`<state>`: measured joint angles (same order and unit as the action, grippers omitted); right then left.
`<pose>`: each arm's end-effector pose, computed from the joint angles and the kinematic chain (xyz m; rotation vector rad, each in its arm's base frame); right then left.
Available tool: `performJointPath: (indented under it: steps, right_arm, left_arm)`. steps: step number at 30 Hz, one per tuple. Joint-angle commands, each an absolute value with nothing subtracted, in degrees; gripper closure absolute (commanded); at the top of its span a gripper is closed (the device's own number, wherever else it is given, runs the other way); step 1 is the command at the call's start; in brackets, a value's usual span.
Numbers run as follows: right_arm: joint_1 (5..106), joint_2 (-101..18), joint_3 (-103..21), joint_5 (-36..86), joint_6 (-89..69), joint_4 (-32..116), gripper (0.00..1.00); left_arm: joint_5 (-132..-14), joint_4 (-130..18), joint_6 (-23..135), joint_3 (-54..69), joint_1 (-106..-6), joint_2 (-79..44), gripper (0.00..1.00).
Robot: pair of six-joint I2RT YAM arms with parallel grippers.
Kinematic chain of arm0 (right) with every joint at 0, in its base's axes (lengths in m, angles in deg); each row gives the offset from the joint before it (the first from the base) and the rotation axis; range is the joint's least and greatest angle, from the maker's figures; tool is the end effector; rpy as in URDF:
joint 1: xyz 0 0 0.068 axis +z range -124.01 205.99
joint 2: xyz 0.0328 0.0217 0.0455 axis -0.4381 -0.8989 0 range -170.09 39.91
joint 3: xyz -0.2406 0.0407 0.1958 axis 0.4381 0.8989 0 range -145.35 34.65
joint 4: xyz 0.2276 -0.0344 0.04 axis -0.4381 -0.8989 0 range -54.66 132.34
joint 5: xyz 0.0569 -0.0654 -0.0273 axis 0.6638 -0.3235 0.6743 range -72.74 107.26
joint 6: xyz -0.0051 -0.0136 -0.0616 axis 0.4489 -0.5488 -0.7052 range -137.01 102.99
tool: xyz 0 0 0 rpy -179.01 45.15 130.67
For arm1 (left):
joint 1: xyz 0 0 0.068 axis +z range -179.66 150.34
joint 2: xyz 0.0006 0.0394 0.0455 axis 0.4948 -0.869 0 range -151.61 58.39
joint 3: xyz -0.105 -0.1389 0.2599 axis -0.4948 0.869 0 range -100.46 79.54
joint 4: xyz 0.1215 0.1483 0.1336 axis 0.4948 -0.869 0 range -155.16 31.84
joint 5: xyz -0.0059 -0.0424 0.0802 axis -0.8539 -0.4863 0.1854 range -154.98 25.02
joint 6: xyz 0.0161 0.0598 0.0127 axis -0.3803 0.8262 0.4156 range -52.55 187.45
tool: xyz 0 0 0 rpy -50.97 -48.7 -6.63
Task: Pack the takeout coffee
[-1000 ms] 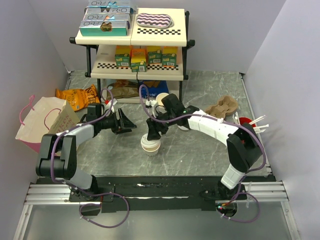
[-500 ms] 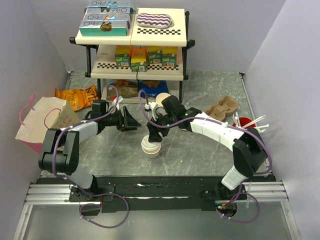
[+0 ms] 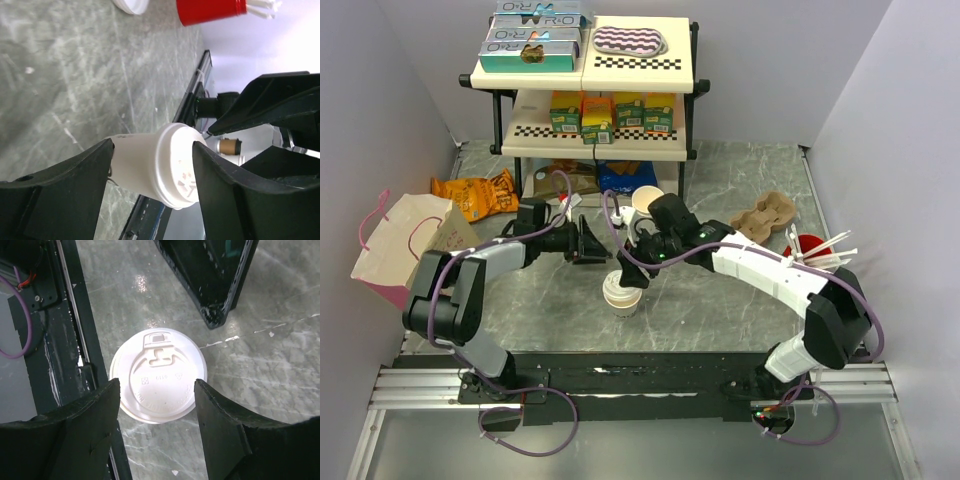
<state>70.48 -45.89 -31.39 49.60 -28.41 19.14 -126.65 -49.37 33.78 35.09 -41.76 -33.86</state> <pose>0.1990 0.2319 0.3232 -1.3596 1.9320 0.9421 0.2808 -0.1039 0.2384 0.2050 2.2925 -1.6278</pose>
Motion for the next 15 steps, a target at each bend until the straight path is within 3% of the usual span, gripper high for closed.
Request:
performJointPath:
  steps: [1,15]
  right_arm:
    - [70.7,-43.4,-30.8,49.4,-30.5,19.7,0.33]
    - [70.6,-35.3,-24.2,48.1,-35.4,18.2,0.34]
  left_arm:
    - [-130.5,-48.8,35.8,32.8,-43.6,-33.8,0.30]
    - [-131.5,-51.7,41.5,30.2,-47.8,-33.4,0.34]
